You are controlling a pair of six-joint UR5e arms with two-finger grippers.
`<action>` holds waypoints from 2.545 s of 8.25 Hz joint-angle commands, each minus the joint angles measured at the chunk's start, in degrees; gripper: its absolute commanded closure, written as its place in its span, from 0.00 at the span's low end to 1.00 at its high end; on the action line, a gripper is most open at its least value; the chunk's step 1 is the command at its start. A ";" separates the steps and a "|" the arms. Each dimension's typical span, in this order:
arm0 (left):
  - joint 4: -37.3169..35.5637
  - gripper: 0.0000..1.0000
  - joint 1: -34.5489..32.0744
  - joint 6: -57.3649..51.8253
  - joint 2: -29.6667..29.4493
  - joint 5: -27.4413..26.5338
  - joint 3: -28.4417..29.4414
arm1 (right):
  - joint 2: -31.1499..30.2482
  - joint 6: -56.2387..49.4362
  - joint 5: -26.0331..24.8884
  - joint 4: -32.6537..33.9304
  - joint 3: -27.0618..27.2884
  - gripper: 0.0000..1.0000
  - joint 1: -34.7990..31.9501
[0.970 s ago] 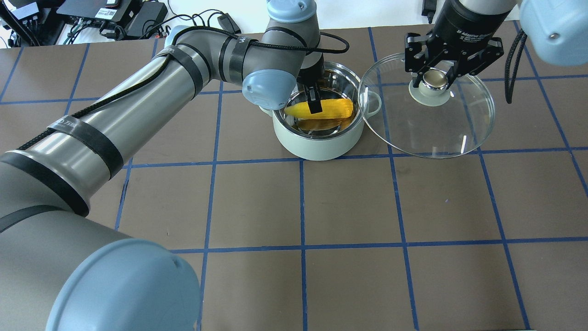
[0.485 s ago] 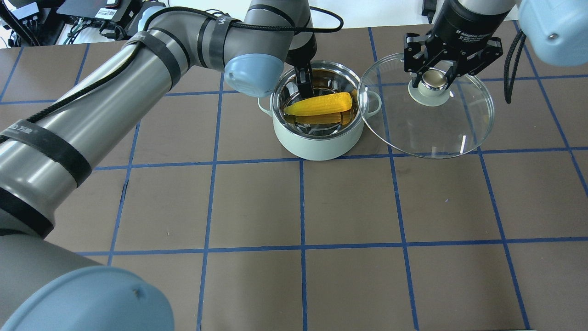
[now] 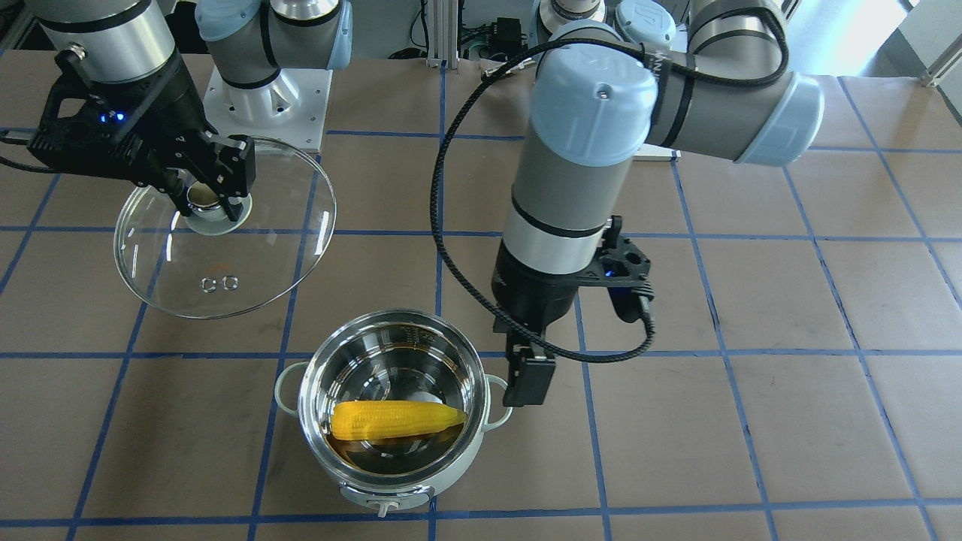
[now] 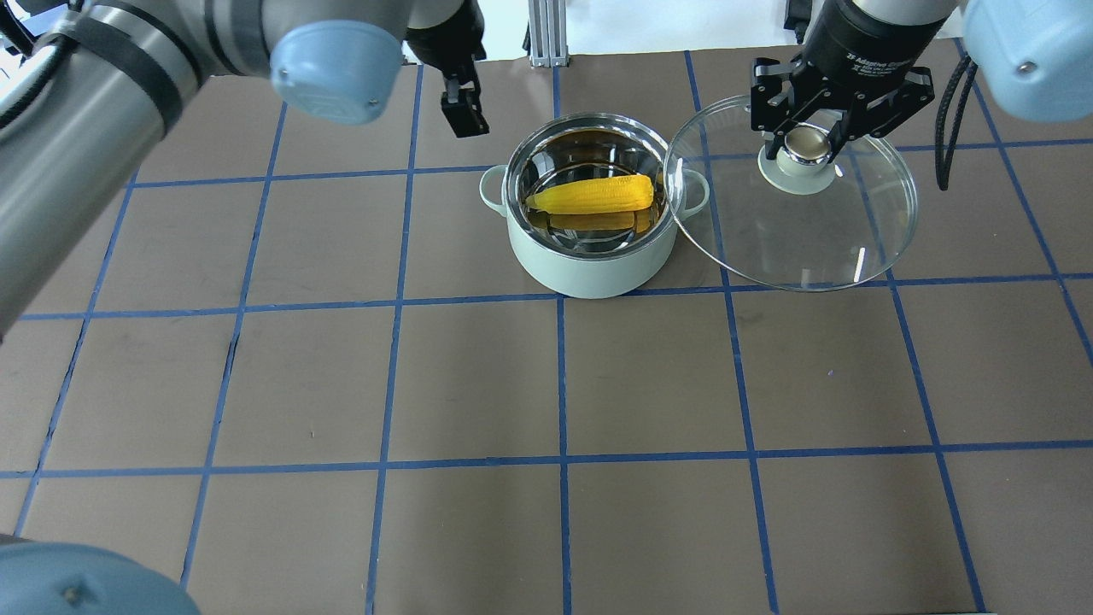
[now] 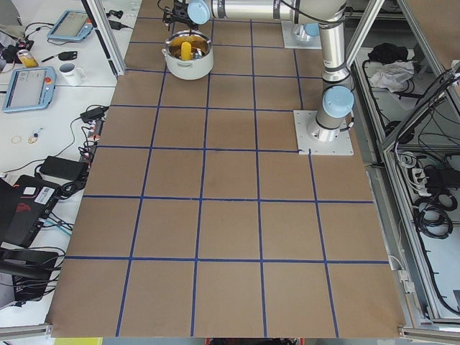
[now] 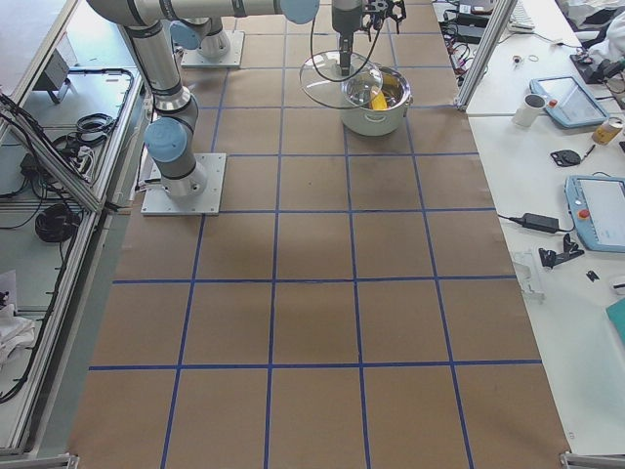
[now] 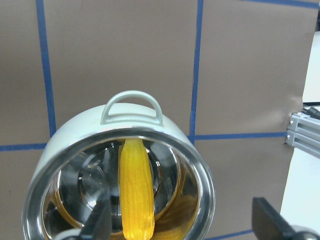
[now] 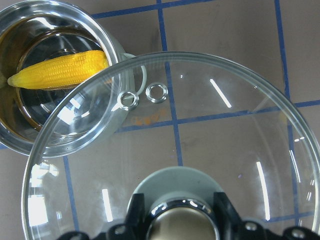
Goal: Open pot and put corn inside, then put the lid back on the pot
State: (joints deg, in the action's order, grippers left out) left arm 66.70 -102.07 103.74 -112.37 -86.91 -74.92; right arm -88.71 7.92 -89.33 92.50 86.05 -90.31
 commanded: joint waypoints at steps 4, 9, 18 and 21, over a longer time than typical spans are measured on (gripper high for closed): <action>13.01 0.00 13.11 -31.62 7.06 -0.89 -5.83 | 5.37 2.17 0.03 3.37 -3.77 0.71 -0.47; 13.28 0.00 13.04 -63.69 16.02 -7.46 -9.63 | 22.77 26.85 -1.90 16.99 -10.99 0.71 -16.02; 13.54 0.00 12.25 -102.86 25.54 -7.48 -19.13 | 26.57 24.68 -3.92 18.23 -11.17 0.71 -16.21; 13.46 0.00 12.25 -103.47 25.97 -7.13 -19.13 | 26.92 23.55 -4.45 18.50 -10.99 0.70 -16.21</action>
State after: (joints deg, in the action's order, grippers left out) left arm 80.19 -89.82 0.53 -86.77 -94.32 -93.96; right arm -61.96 31.93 -93.34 110.85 74.99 -106.53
